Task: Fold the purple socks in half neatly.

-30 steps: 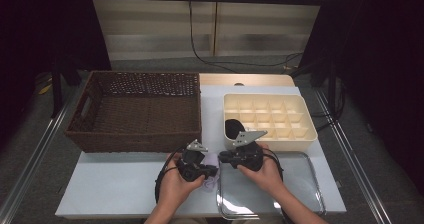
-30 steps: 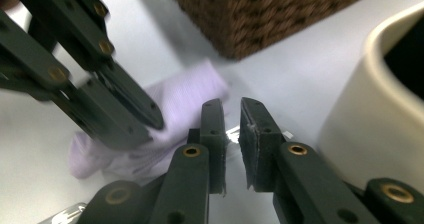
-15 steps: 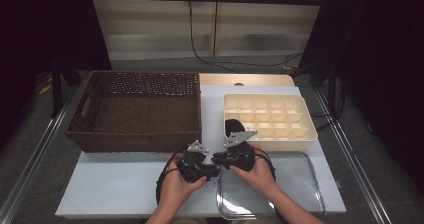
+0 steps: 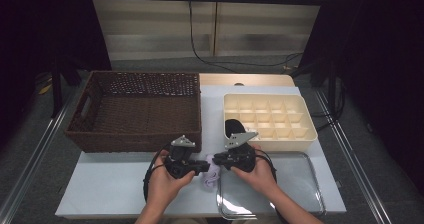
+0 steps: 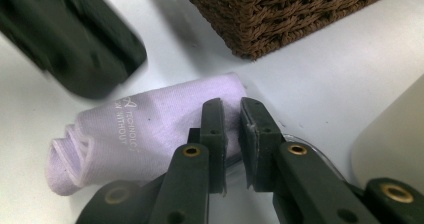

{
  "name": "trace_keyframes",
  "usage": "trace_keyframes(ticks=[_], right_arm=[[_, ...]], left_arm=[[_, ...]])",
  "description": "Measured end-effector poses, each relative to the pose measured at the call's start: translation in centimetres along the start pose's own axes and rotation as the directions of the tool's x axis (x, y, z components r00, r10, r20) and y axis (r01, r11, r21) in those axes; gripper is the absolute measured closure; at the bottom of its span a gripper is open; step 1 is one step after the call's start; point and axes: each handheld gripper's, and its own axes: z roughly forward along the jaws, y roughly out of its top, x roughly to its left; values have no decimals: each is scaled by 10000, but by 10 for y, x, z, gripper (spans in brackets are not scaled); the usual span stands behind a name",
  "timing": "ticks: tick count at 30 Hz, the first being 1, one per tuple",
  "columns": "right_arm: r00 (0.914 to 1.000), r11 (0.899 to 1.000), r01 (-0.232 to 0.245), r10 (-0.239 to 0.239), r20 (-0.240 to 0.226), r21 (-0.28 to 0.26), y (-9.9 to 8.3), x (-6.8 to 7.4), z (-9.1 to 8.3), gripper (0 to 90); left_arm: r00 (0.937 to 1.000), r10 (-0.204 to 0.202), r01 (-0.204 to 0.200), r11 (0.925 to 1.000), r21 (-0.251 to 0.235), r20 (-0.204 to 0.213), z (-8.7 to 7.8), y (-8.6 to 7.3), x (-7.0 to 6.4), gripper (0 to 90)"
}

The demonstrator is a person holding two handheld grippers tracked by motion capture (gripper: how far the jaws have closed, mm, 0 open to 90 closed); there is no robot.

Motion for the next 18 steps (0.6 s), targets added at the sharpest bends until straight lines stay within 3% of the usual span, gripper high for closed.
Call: trace_keyframes(ticks=[2,6,14,18], right_arm=[[10000,10000,4,-4,-15,-8,0,0,0,806],[10000,10000,-78,78,40,-16,-1,2,-2,782],[9993,9987,-381,379,-75,-326,1,7,-12,721],[9991,9991,-425,425,-34,-58,-3,7,-9,724]], left_arm=[[9990,365,-353,9984,439,-268,11,-4,-3,858],[9980,520,-506,9980,372,-367,13,-6,-6,890],[9989,268,-259,9994,236,-383,9,-6,-5,861],[9982,306,-299,9994,152,-512,1,-4,-5,835]])
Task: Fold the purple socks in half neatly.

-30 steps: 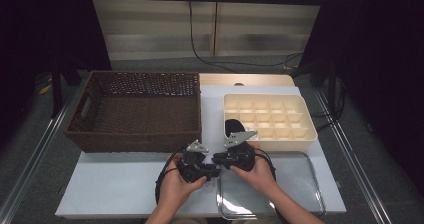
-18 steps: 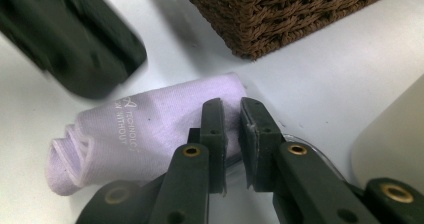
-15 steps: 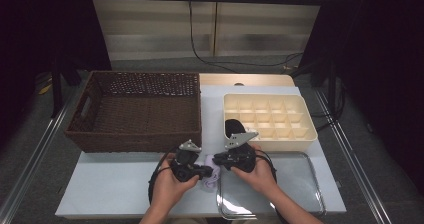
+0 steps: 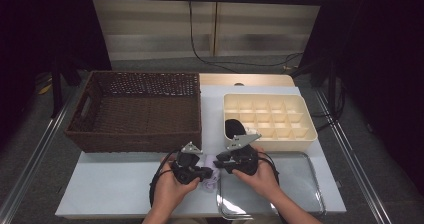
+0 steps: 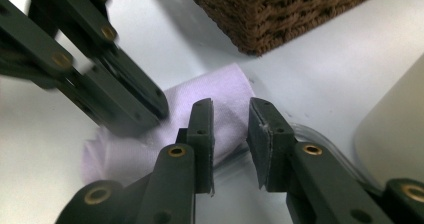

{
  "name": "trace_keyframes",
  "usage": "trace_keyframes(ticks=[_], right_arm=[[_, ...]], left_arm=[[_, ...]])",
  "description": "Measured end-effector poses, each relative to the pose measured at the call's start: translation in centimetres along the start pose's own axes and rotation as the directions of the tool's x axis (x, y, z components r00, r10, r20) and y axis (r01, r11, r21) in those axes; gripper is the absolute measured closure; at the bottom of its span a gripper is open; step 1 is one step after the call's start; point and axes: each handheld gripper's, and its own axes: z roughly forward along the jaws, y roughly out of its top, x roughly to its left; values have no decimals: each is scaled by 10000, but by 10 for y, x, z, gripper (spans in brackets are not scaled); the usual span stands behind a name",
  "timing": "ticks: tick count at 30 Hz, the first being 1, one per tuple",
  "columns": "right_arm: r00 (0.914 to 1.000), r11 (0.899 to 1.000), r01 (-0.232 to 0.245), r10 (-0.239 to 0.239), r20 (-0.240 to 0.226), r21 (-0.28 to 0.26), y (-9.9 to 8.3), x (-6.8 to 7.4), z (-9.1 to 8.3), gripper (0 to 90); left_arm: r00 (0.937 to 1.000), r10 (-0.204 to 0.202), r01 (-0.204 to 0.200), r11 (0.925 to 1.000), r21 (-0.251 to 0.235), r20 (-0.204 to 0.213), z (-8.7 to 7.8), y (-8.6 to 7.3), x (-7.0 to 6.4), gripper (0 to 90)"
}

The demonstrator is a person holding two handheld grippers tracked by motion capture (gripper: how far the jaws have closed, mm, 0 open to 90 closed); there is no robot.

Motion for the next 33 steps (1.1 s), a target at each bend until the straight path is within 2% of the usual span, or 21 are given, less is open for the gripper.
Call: trace_keyframes(ticks=[2,5,6,10,14,17,19,20,27,29,33], right_arm=[[10000,10000,-42,42,14,-3,-2,-2,1,724],[9999,9999,-145,145,0,-27,-3,-3,2,718],[9999,9999,-134,134,9,-11,-2,-3,2,711],[9995,9995,-319,319,2,-41,-1,-3,0,679],[9974,9972,-711,708,-131,-239,-1,-1,-6,622],[9944,9947,-977,964,-430,-305,-2,1,-9,611],[9930,9938,-1080,1066,-501,-249,-5,2,-9,608],[9929,9934,-1133,1125,-396,-169,-6,2,-8,597],[9794,9813,-1922,1911,-647,-111,-11,-5,0,586],[9707,9739,-2267,2252,-844,-82,-13,-7,3,588],[9663,9700,-2429,2413,-897,-68,-13,-5,4,630]], left_arm=[[9997,-11,11,10000,-13,-255,-9,1,3,834],[9995,-255,259,9995,173,-199,-11,-5,11,833],[9991,-422,423,9985,342,-16,-7,-8,12,831],[9998,-175,178,9979,626,-56,1,-10,8,834],[9998,-204,204,9979,616,-8,-1,-10,8,833],[9999,-98,103,9979,638,-78,-1,-11,6,833],[9999,-56,62,9980,622,-106,-1,-11,5,832],[9999,-45,51,9980,625,-99,-1,-11,5,831],[9998,76,-65,9979,644,-178,-1,-11,5,825],[9997,144,-131,9975,688,-194,-1,-11,6,821],[9997,140,-124,9974,711,-220,0,-11,5,815]])
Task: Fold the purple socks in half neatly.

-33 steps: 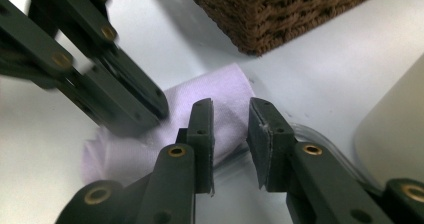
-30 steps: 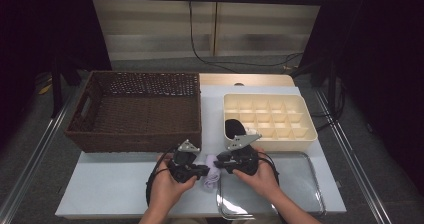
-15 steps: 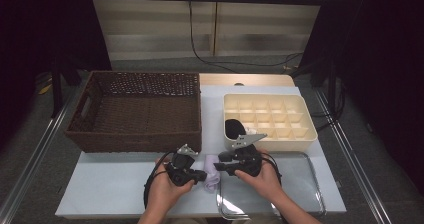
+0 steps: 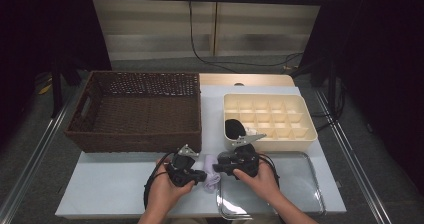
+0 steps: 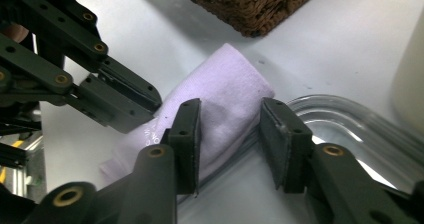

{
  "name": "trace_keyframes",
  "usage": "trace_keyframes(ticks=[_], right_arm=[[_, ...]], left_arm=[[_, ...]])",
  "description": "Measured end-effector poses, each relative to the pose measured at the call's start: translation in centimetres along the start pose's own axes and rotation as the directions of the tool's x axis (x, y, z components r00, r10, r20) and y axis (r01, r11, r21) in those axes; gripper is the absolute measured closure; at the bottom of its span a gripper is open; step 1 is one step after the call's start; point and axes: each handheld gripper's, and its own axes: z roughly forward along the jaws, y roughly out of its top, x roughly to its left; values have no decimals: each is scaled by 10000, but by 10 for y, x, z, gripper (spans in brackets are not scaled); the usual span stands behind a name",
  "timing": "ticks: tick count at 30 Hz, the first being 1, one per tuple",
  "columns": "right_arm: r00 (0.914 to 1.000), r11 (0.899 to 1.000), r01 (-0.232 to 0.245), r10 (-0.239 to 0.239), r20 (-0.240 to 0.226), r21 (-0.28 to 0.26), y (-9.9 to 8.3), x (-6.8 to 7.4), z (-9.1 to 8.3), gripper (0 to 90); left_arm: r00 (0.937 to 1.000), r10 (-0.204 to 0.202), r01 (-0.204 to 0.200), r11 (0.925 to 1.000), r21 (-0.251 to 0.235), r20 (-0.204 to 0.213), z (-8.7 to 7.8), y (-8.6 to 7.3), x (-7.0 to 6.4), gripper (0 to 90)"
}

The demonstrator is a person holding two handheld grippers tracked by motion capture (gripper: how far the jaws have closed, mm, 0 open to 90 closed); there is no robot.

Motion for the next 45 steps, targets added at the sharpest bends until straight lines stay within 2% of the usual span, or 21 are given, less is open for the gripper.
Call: trace_keyframes(ticks=[4,9,12,14,17,19,23,26,29,30,33,36,39,41,43,45], right_arm=[[9994,9996,-290,290,-193,0,-1,0,0,661],[9956,9970,-730,743,-575,241,0,-2,4,783],[9969,9980,-518,538,-577,361,5,-2,6,833],[9981,9989,-398,410,-461,252,9,-3,7,845],[9990,9993,-301,308,-338,204,12,-3,10,818],[9997,9996,-181,185,-188,228,13,-1,8,753],[9985,9986,-464,470,-285,241,11,-2,-1,603],[9960,9968,-753,765,-452,271,3,-3,-1,603],[9943,9960,-866,877,-611,205,2,-3,2,647],[9925,9951,-966,980,-726,229,1,-2,5,669],[9834,9894,-1414,1442,-1104,328,0,-5,10,752],[9796,9870,-1577,1604,-1212,311,2,-5,8,822],[9792,9876,-1546,1569,-1288,273,5,-5,6,829],[9776,9871,-1596,1596,-1373,112,7,-5,2,829],[9781,9876,-1568,1561,-1377,56,11,-5,-1,829],[9780,9871,-1600,1580,-1364,-38,15,-7,-7,829]], left_arm=[[10000,27,-27,10000,44,-37,0,0,-1,813],[10000,-8,8,10000,16,-2,0,-1,-1,810],[10000,28,-28,10000,6,18,-1,0,0,800],[10000,-53,53,10000,-62,41,-1,-1,0,795],[10000,-65,65,10000,-42,44,-1,-1,2,790],[10000,-60,60,10000,-28,61,0,-2,1,789],[9999,-42,42,10000,-3,95,1,-1,1,786],[10000,1,-1,10000,17,66,2,-1,0,785],[10000,3,-3,10000,56,11,2,-1,0,783],[10000,99,-99,9998,150,-11,2,-1,0,782],[10000,13,-13,10000,18,10,2,-2,1,772],[10000,40,-40,10000,47,50,2,-2,2,763],[9997,161,-164,9998,-133,-196,-1,-2,4,698],[9991,137,-156,9988,-456,-409,-4,-2,7,641],[9975,108,-148,9983,-568,-697,-6,-2,9,590],[9966,137,-192,9977,-658,-818,-8,-3,12,548]])
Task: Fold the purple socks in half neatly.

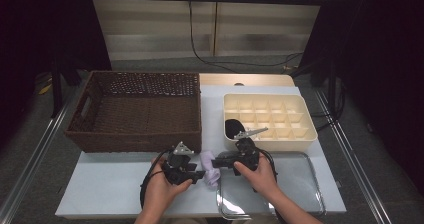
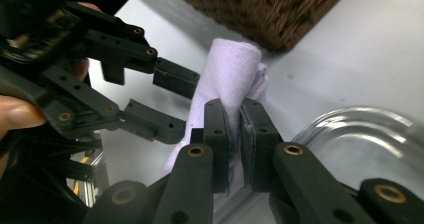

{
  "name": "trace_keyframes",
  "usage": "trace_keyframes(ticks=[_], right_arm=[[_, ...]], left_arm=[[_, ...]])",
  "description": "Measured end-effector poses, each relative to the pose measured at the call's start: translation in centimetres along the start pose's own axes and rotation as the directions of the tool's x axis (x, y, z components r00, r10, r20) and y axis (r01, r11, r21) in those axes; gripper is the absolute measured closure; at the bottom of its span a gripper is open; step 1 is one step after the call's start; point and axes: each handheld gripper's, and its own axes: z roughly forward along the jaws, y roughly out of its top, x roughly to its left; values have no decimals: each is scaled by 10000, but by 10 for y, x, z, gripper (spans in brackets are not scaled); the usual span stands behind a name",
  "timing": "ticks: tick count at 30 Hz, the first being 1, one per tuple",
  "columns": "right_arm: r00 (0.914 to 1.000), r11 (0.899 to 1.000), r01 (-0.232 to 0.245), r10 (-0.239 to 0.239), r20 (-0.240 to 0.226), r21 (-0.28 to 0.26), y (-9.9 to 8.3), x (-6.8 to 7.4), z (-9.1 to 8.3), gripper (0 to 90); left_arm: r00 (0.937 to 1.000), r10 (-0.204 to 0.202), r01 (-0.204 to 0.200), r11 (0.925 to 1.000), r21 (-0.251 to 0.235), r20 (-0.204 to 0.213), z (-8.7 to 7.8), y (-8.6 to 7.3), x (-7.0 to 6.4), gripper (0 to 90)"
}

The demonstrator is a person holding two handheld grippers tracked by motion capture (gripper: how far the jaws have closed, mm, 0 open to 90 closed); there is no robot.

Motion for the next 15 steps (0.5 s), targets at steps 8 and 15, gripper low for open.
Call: trace_keyframes(ticks=[8,15], right_arm=[[9999,10000,-68,67,99,48,10,-1,-15,828],[9997,10000,29,-28,242,-12,17,-3,-30,828]], left_arm=[[9972,486,-502,9984,-276,-564,3,-2,7,386],[9942,712,-742,9966,-354,-803,6,-5,13,304]])
